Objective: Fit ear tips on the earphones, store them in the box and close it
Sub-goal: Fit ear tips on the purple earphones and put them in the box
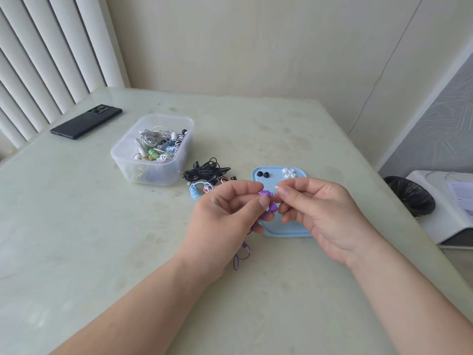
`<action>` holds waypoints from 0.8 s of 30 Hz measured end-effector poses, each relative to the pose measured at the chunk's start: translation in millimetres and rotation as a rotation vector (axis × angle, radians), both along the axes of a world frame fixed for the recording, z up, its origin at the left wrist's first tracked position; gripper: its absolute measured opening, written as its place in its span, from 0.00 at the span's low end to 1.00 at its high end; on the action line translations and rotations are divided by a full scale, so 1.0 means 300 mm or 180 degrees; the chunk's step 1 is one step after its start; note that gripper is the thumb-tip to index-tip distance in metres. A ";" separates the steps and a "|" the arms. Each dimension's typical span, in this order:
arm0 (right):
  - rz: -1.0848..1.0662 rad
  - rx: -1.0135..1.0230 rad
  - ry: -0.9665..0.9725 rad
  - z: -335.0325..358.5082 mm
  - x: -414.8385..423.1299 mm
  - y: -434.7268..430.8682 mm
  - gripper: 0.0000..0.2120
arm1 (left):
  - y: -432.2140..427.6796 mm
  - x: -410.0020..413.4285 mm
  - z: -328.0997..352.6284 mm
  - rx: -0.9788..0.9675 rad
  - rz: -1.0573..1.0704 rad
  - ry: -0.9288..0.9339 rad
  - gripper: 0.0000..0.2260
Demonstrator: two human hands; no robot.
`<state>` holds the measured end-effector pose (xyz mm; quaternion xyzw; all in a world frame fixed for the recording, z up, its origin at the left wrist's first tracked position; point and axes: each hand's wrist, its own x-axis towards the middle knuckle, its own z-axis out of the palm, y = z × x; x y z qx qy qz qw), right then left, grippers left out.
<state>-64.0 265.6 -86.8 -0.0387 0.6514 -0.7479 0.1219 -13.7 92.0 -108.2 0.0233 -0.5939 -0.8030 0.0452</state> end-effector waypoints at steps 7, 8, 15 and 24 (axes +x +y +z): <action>0.0245 -0.0169 -0.0199 -0.011 0.005 -0.008 0.12 | 0.001 0.000 -0.002 -0.0086 0.0029 0.0064 0.05; 0.0275 -0.0153 -0.0195 -0.011 0.007 -0.009 0.12 | 0.000 0.000 -0.002 -0.0090 0.0035 0.0067 0.05; 0.0311 -0.0029 -0.0104 -0.010 0.018 -0.019 0.09 | 0.000 -0.001 -0.003 -0.0121 0.0027 0.0090 0.05; 0.0336 -0.0017 0.0030 -0.007 0.027 -0.025 0.09 | 0.002 -0.001 -0.001 -0.0206 0.0020 0.0075 0.06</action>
